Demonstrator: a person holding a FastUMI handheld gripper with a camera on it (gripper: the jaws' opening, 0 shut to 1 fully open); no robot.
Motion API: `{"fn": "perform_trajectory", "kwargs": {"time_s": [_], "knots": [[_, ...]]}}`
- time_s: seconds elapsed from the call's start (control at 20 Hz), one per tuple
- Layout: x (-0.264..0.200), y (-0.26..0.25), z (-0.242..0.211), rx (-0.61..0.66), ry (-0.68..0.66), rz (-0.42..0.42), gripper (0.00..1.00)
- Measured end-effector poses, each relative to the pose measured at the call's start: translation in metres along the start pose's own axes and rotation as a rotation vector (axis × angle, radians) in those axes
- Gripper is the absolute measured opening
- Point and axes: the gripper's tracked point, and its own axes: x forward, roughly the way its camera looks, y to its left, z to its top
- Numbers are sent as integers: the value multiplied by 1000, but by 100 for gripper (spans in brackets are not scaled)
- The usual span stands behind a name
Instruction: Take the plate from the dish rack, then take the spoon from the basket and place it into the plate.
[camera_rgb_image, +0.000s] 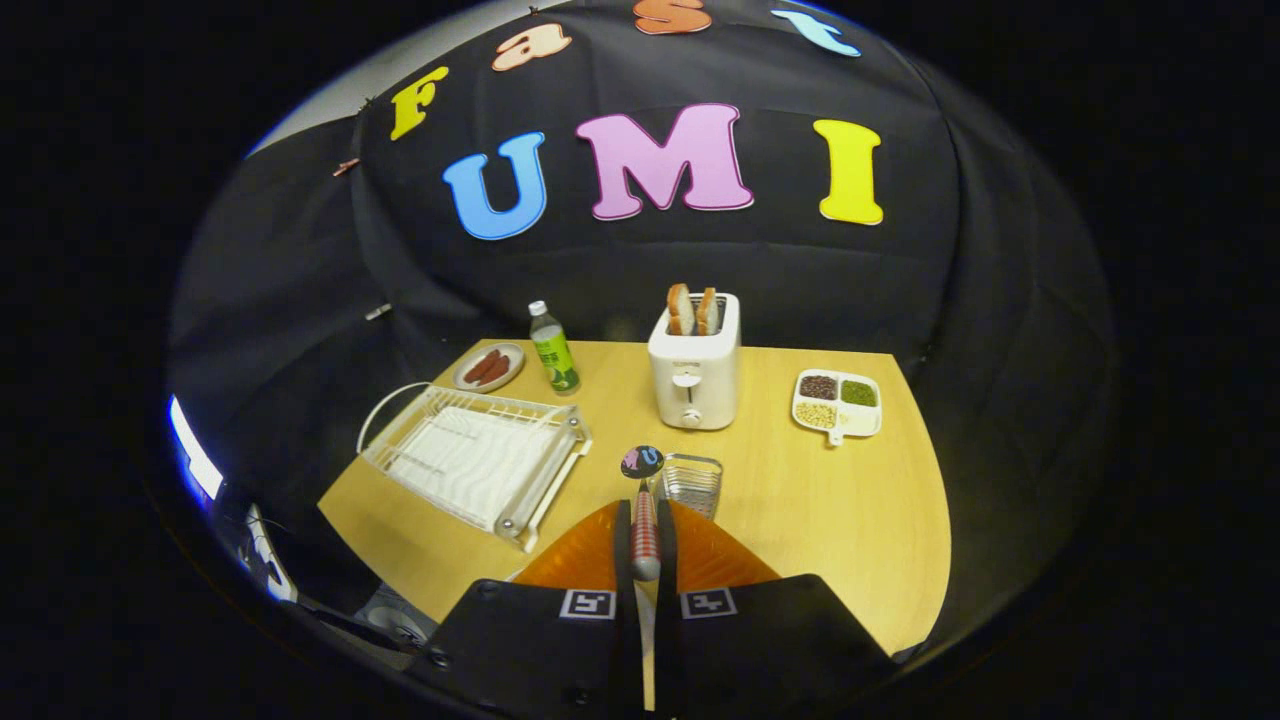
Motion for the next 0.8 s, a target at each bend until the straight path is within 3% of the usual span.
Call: {"fn": "perform_trajectory", "kwargs": {"time_s": [0.35,0.8], "knots": [[-9,44,-72,19,114,77,9],[14,40,-179,21,257,64,9]]}}
